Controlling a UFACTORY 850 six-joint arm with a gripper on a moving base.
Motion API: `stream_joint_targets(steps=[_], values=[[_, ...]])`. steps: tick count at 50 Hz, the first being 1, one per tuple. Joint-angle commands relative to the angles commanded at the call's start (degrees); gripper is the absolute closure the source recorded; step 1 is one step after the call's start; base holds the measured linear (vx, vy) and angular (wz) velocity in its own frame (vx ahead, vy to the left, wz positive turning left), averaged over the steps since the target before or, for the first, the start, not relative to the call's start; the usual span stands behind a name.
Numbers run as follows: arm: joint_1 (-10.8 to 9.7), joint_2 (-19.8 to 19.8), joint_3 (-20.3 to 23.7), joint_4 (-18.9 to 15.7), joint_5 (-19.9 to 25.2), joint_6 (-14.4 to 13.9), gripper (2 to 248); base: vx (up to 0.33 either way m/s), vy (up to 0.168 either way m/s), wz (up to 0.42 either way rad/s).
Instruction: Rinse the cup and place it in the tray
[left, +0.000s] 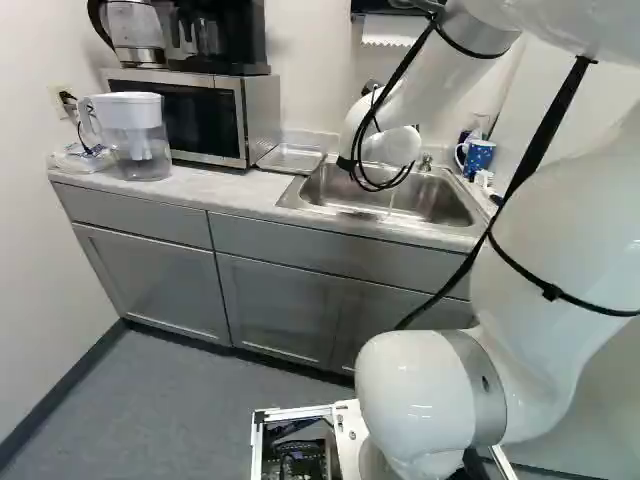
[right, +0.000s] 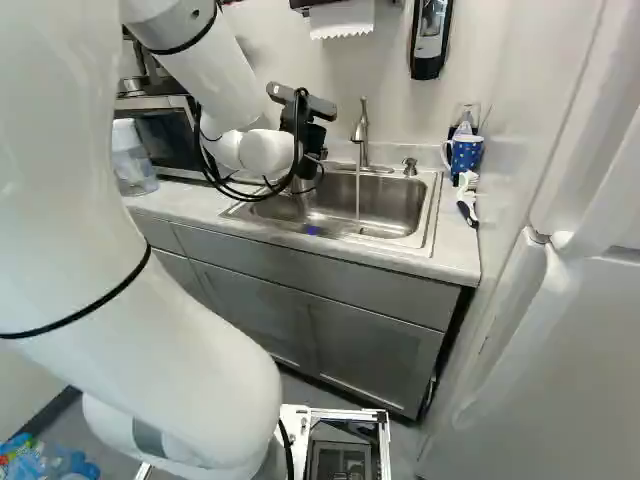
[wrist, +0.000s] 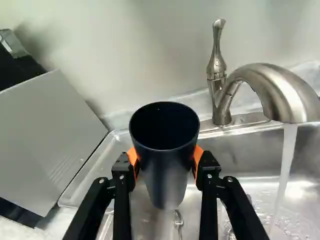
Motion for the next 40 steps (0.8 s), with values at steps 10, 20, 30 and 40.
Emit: stream_joint_targets(steps=[10,20,30,40], values=[[0.0,0.0,0.0,0.0,0.0,-6.0,127,0.0,0.0,0.0],[0.0,0.0,0.0,0.0,0.0,-12.0,127,0.0,0.0,0.0],[0.0,0.0,0.0,0.0,0.0,-15.7,127,0.0,0.0,0.0],[0.0,0.0,0.0,0.0,0.0,-15.7,127,0.0,0.0,0.0]])
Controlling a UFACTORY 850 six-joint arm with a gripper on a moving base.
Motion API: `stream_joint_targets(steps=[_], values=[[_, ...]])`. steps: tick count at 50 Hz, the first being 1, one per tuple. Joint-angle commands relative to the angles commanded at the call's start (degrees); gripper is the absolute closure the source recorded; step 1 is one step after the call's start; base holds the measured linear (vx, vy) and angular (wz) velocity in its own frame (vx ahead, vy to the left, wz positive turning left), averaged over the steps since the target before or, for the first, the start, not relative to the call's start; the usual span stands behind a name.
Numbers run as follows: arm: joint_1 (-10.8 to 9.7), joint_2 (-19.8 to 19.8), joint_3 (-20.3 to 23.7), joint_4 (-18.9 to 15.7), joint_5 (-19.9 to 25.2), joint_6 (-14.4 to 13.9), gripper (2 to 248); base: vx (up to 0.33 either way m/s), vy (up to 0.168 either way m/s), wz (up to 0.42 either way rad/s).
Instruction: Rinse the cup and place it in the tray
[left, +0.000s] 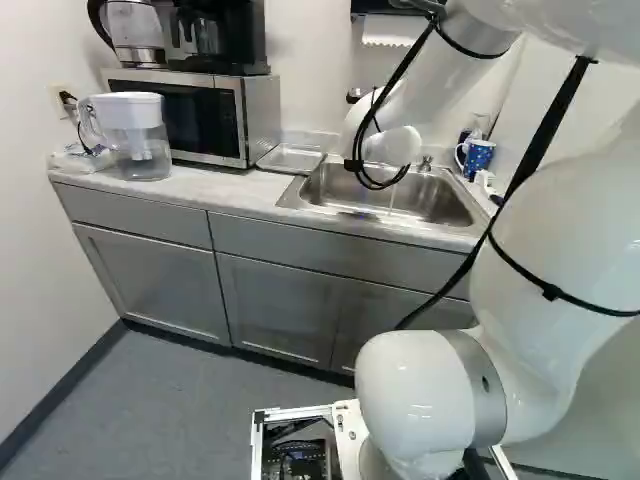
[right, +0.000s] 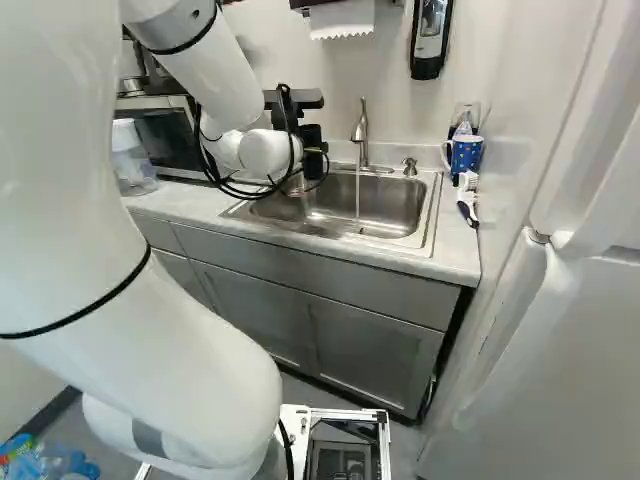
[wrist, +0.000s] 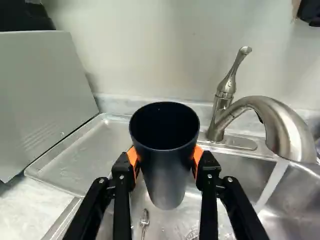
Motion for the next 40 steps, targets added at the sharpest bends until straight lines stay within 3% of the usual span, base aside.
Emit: stream_joint_targets(steps=[17,40], values=[[0.2,-0.2,-0.4,0.0,0.0,0.0,127,0.0,0.0,0.0],[3.8,-1.6,-4.5,0.0,0.0,0.0,127,0.0,0.0,0.0]])
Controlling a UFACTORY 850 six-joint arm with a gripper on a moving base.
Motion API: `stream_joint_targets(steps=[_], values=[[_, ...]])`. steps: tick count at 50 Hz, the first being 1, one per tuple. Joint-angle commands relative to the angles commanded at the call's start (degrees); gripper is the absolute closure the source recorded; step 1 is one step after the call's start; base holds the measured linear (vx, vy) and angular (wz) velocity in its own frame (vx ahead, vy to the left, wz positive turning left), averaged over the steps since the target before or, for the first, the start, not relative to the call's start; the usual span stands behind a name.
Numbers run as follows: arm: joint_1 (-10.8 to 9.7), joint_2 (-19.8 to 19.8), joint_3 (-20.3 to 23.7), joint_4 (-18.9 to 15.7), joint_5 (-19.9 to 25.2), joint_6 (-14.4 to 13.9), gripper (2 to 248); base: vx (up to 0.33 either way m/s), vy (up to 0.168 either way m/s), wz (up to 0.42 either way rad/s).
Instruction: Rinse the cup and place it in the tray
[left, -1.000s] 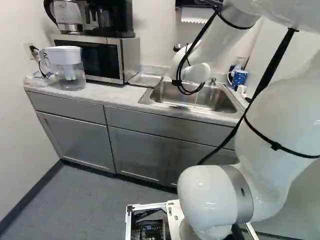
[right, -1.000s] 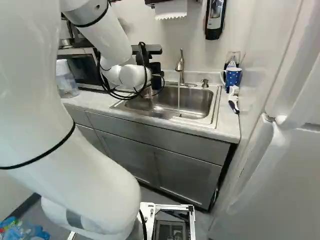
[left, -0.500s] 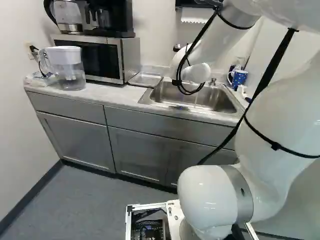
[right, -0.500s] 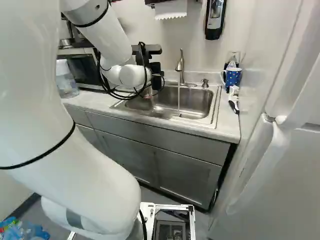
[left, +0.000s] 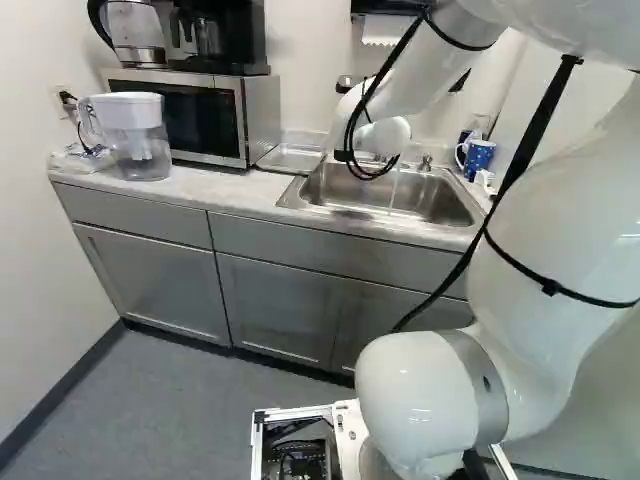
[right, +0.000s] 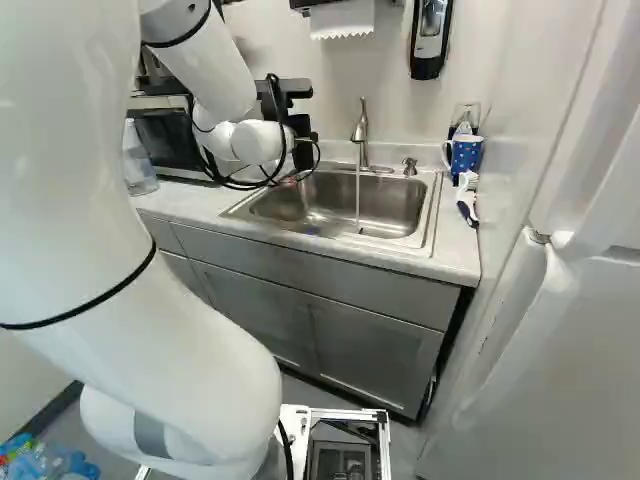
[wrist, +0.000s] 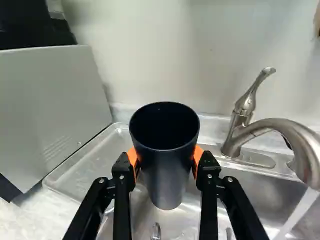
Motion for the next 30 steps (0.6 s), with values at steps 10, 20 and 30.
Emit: stream_joint_targets(steps=[10,20,30], values=[[1.7,-0.3,-1.5,0.0,0.0,0.0,127,0.0,0.0,0.0],[3.4,-0.7,-2.4,0.0,0.0,0.0,127,0.0,0.0,0.0],[5.0,-1.4,-3.1,0.0,0.0,0.0,127,0.0,0.0,0.0]])
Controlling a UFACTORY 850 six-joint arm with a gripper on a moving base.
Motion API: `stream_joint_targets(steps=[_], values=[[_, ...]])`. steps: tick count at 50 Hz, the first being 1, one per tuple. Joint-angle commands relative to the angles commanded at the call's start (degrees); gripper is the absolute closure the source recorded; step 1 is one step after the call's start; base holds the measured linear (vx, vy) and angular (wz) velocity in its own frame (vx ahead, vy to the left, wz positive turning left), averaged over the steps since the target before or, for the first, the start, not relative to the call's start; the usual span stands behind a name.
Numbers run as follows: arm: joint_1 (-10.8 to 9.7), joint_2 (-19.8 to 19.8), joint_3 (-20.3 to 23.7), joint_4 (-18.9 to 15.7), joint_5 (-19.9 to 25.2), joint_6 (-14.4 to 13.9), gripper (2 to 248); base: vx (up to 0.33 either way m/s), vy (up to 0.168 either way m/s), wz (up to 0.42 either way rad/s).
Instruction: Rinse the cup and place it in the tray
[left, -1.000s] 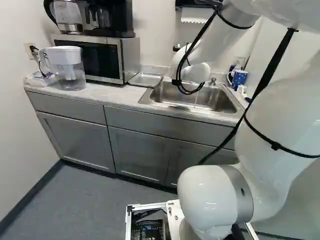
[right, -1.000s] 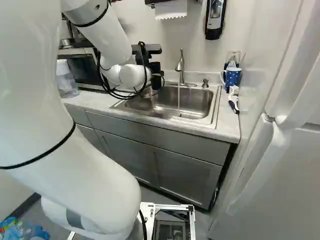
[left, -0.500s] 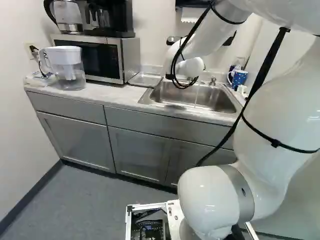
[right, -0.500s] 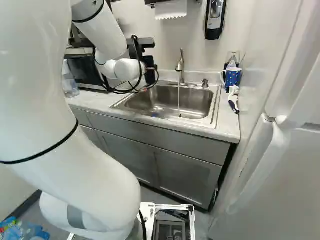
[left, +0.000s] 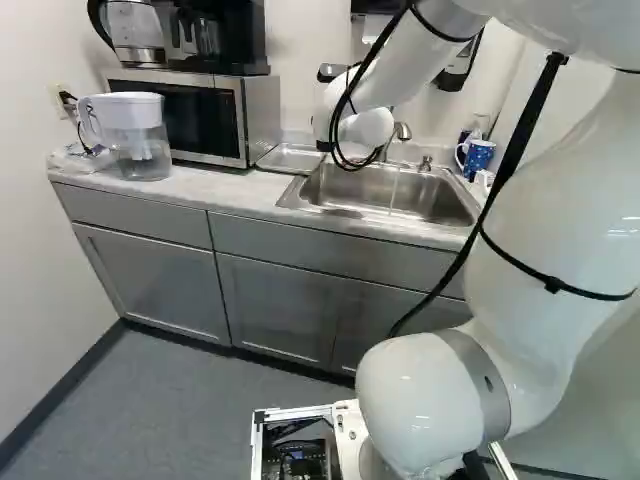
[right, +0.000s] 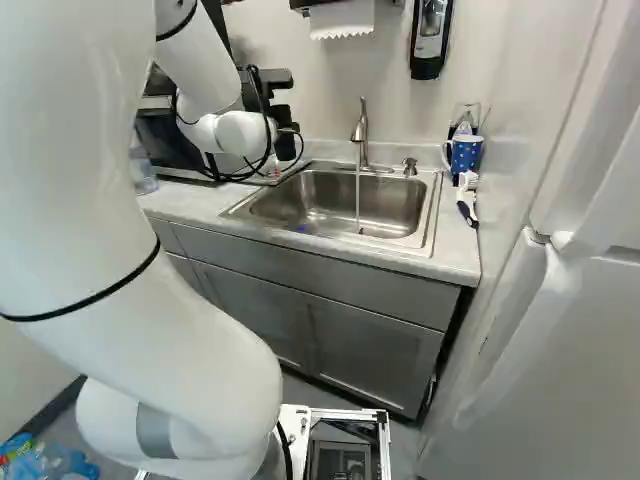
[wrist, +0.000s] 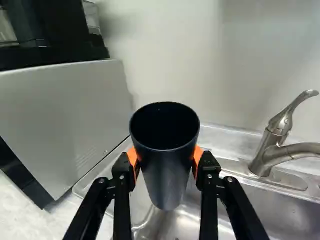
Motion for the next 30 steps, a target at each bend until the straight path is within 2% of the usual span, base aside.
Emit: stream_joint_targets(steps=[16,30], values=[[2.5,-2.0,-2.0,0.0,0.0,0.0,127,0.0,0.0,0.0],[4.3,-5.9,-5.0,0.0,0.0,0.0,127,0.0,0.0,0.0]])
